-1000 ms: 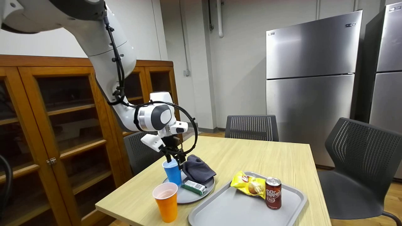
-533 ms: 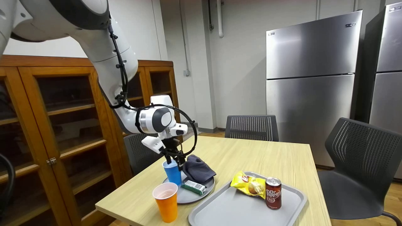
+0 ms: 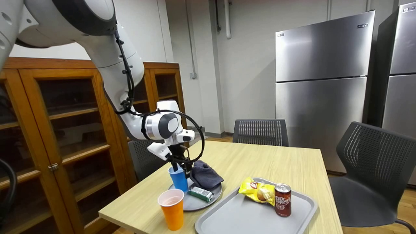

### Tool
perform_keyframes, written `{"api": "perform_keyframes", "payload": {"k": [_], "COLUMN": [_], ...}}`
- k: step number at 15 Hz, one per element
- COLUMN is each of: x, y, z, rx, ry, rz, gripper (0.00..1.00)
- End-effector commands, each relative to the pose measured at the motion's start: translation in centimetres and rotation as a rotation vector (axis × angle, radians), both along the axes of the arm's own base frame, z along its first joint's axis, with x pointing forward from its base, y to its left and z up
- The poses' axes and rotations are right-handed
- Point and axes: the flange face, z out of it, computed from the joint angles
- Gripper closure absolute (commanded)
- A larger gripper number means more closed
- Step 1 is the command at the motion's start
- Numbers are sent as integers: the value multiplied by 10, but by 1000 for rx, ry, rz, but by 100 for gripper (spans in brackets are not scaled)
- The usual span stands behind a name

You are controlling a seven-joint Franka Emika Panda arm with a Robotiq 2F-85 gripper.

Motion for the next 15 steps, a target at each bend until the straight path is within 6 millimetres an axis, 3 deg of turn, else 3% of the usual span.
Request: {"api": "perform_keyframes", "payload": {"k": [1, 10, 15], "x": [6, 7, 4], "y": [4, 3, 5], "z": [6, 9, 16], "rx": [1, 0, 16], "ry": [6, -3, -14], "rz": [-13, -12, -3], "gripper": [26, 97, 99]}}
